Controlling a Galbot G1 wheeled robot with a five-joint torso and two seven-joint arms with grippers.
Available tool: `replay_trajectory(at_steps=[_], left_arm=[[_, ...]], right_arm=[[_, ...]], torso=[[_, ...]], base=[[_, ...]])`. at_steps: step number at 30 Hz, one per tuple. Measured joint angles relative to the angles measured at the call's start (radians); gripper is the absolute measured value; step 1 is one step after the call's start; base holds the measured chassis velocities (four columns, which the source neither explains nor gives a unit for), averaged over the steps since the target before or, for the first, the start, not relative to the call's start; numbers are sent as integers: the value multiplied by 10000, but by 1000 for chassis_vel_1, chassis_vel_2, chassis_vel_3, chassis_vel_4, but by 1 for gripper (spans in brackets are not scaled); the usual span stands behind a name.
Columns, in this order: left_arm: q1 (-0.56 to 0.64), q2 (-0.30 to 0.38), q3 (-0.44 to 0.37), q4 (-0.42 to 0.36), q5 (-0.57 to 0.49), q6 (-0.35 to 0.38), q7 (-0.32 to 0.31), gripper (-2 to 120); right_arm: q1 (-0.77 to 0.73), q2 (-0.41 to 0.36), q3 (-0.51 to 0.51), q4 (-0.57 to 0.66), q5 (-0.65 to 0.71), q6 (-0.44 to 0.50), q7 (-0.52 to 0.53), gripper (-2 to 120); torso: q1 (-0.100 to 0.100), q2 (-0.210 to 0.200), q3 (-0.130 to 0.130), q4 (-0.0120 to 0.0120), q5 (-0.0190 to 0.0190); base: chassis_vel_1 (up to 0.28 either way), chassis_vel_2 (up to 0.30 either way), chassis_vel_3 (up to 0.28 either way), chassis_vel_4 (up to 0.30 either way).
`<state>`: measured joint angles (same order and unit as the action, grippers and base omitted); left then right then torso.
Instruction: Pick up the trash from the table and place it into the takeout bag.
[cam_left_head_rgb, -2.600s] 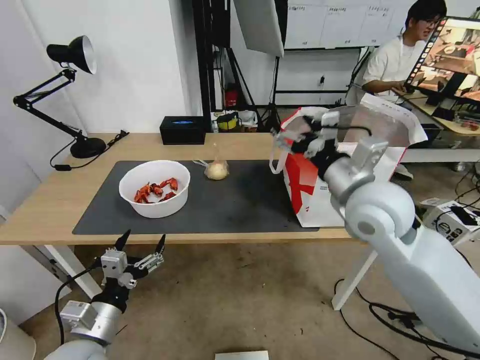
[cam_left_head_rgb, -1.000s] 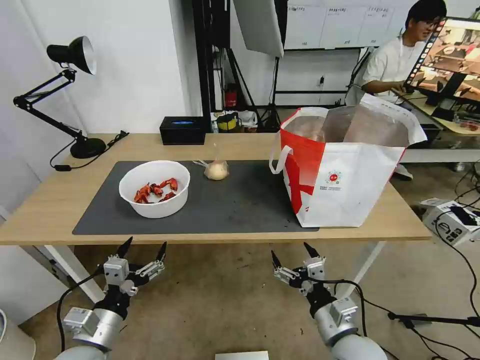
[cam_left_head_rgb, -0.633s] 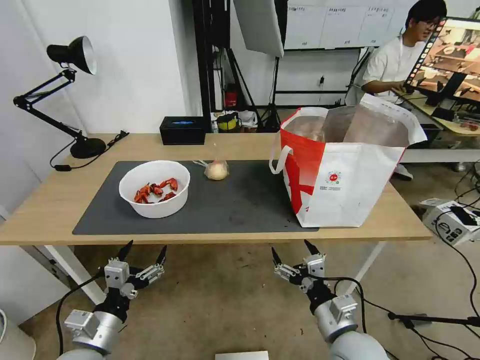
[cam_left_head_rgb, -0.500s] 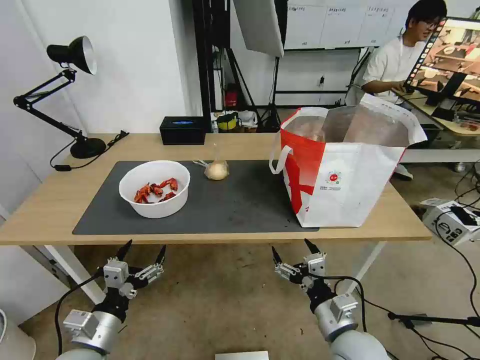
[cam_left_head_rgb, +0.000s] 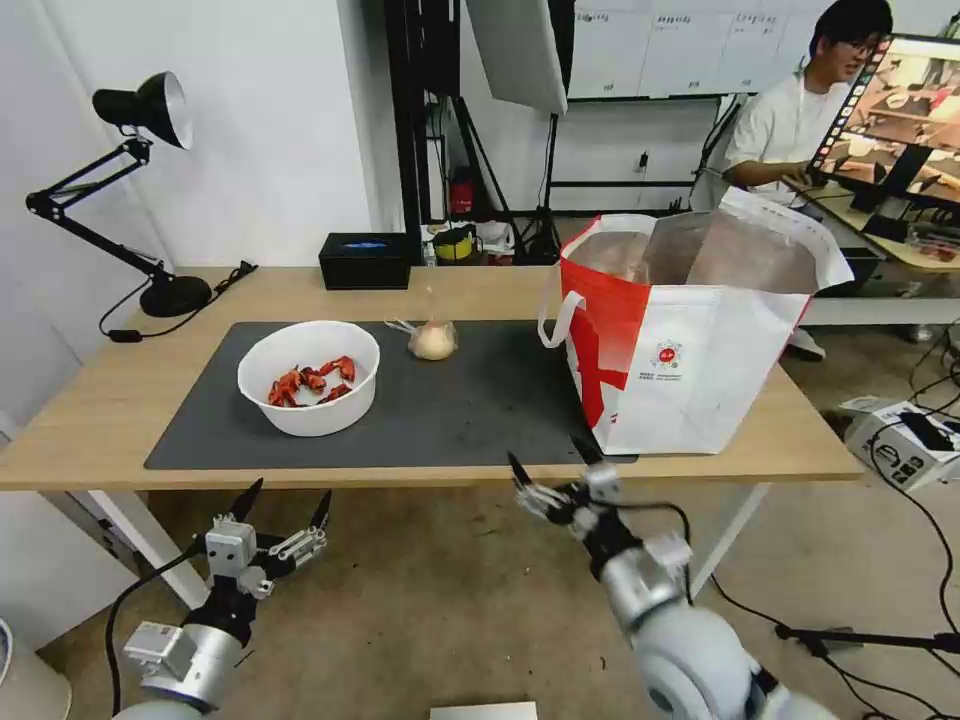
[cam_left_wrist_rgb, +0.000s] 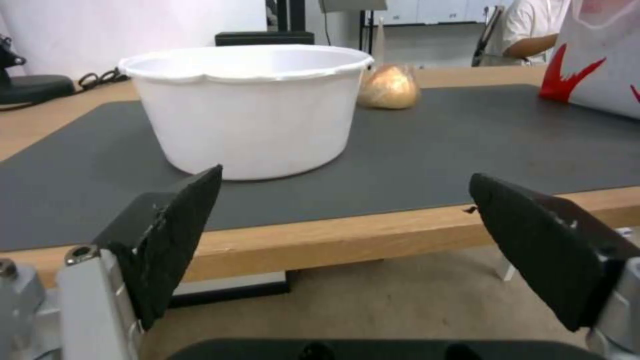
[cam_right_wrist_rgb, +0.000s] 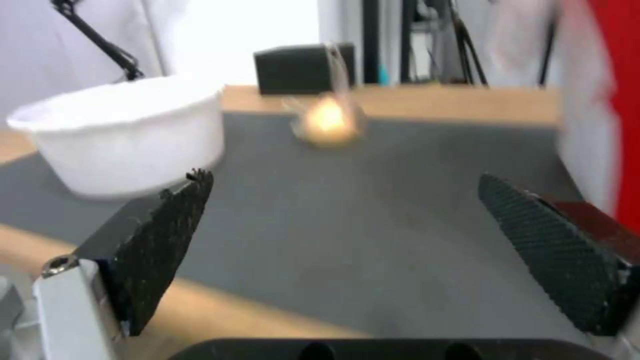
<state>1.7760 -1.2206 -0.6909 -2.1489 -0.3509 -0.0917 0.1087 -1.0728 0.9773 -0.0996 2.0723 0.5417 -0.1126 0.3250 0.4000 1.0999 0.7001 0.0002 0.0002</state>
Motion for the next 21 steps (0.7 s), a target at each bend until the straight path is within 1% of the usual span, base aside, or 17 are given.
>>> replay_trajectory(at_steps=[1, 2, 5, 6, 9, 10, 13, 14, 17, 18, 21], left_arm=[[-14, -11, 10, -9, 7, 0, 1, 100], [-14, -11, 10, -9, 7, 0, 1, 100], [-35, -24, 16, -11, 8, -2, -12, 100], [-35, -24, 16, -11, 8, -2, -12, 100], [-35, -32, -8, 95, -5, -84, -21, 100], [-35, -32, -8, 95, -5, -84, -21, 100], [-17, -60, -47, 104, -10, -90, -23, 100], [-17, -60, -47, 104, -10, -90, -23, 100], [23, -49, -158, 119, -31, -96, -27, 100], [23, -49, -158, 119, -31, -96, -27, 100], [62, -23, -274, 125, -78, -103, -32, 100]], right_arm=[[567, 1, -305, -151, 135, -101, 90, 100], [567, 1, -305, -151, 135, -101, 90, 100], [2085, 126, -1195, -750, 546, -316, 366, 100], [2085, 126, -1195, -750, 546, -316, 366, 100], [3505, 472, -1846, -1406, 1148, -532, 681, 100], [3505, 472, -1846, -1406, 1148, -532, 681, 100], [4791, 969, -2306, -2188, 1700, -793, 854, 100], [4791, 969, -2306, -2188, 1700, -793, 854, 100], [5824, 1694, -2580, -3333, 1965, -1059, 907, 100], [5824, 1694, -2580, -3333, 1965, -1059, 907, 100], [6579, 2489, -2710, -4610, 2000, -1288, 987, 100]], torso=[[0, 0, 0, 2, -3], [0, 0, 0, 2, -3], [2, 0, 1, -2, -2], [2, 0, 1, -2, -2], [2, 0, 0, -2, -3], [2, 0, 0, -2, -3], [2, 0, 0, -3, -2], [2, 0, 0, -3, -2], [2, 0, 0, 0, -4], [2, 0, 0, 0, -4], [2, -1, 0, -2, -2]], base=[[0, 0, 0, 0], [0, 0, 0, 0], [0, 0, 0, 0], [0, 0, 0, 0], [0, 0, 0, 0], [0, 0, 0, 0], [0, 0, 0, 0], [0, 0, 0, 0], [0, 0, 0, 0], [0, 0, 0, 0], [0, 0, 0, 0]])
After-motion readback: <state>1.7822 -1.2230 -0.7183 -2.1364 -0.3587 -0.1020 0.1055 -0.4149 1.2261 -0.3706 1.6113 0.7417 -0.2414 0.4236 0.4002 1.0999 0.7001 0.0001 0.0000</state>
